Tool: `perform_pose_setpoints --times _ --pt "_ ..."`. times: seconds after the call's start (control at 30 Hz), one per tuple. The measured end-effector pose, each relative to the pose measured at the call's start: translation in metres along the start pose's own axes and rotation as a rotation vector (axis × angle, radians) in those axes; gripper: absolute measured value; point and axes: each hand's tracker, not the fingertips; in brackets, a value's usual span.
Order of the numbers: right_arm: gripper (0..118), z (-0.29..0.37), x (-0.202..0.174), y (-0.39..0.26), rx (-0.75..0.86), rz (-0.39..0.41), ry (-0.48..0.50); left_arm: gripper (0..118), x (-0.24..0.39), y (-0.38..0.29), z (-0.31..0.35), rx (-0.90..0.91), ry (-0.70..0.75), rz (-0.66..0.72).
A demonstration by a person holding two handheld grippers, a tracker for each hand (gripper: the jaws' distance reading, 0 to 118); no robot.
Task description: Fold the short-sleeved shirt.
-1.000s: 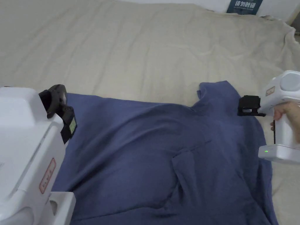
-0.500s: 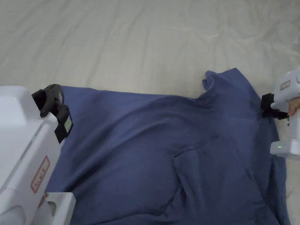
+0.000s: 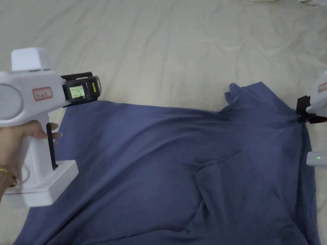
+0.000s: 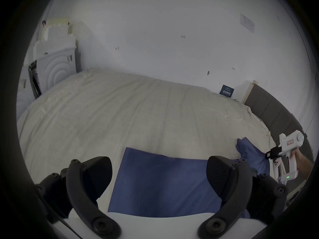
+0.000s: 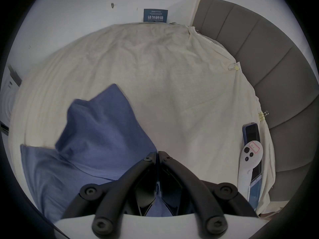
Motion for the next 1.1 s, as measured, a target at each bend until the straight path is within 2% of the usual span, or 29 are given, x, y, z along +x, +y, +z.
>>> perform_pose_setpoints --times 0.13,0.2,0.3,0.37,0.6,0.7,0.8,0.87,0.93,1.0,1.03,1.1 --pt "1 0.011 -0.007 0.004 0.022 0.037 0.002 113 -0.035 0.030 -0.057 -0.201 0.024 0.044" --pt "1 0.012 -0.009 0.005 0.025 0.042 -0.004 113 -0.034 0.035 -0.073 -0.276 0.095 0.006" --pt "1 0.009 -0.011 0.004 0.019 0.052 -0.015 113 -0.035 0.034 -0.100 -0.368 0.220 -0.128" --pt "1 0.007 -0.012 0.004 0.015 0.071 -0.026 113 -0.038 0.032 -0.116 -0.421 0.288 -0.149" --pt "1 -0.005 -0.016 0.004 -0.003 0.101 -0.034 109 -0.037 0.029 -0.148 -0.446 0.253 -0.115" --pt "1 -0.007 -0.017 0.005 -0.007 0.100 -0.034 87 -0.035 0.028 -0.161 -0.463 0.245 -0.114" --pt "1 -0.008 -0.018 0.005 -0.012 0.107 -0.034 55 -0.031 0.023 -0.167 -0.503 0.233 -0.110" --pt "1 -0.010 -0.018 0.005 -0.014 0.107 -0.035 31 -0.035 0.022 -0.170 -0.506 0.204 -0.088" --pt "1 -0.010 -0.018 0.006 -0.015 0.093 -0.031 0 -0.032 0.022 -0.166 -0.494 0.205 -0.074" --pt "1 -0.010 -0.018 0.006 -0.015 0.082 -0.032 0 -0.027 0.020 -0.165 -0.499 0.208 -0.101" --pt "1 -0.008 -0.018 0.007 -0.012 0.080 -0.031 0 -0.024 0.019 -0.164 -0.522 0.200 -0.156" --pt "1 -0.004 -0.017 0.006 0.007 0.076 -0.035 0 -0.024 0.021 -0.157 -0.495 0.205 -0.155"
